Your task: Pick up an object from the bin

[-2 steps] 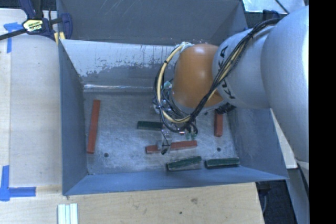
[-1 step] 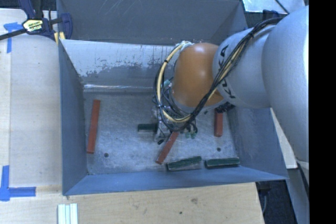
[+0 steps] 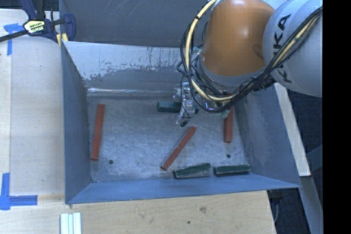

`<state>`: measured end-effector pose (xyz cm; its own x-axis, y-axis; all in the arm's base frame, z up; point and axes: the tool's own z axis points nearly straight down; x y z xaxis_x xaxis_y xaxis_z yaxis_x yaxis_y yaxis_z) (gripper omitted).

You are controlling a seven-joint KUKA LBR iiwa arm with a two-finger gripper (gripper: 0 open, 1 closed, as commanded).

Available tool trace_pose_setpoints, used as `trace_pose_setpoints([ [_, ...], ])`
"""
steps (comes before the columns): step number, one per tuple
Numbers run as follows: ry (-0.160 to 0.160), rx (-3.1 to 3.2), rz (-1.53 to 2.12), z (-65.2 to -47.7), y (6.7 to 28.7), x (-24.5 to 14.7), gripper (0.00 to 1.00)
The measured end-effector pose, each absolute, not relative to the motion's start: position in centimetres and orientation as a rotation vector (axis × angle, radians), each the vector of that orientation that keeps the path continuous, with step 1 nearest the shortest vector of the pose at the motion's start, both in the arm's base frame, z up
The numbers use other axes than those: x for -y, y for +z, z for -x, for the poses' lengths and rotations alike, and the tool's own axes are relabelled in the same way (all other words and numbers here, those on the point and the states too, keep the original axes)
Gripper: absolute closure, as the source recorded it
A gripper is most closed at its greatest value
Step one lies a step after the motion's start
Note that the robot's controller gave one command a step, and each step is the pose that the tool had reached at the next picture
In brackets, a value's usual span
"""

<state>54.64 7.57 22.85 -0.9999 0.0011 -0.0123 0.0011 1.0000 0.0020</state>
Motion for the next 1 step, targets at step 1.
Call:
trace_pose_setpoints([
  [1,0.000,-3.139,0.001,-54.48,22.34,-7.56,1.00],
])
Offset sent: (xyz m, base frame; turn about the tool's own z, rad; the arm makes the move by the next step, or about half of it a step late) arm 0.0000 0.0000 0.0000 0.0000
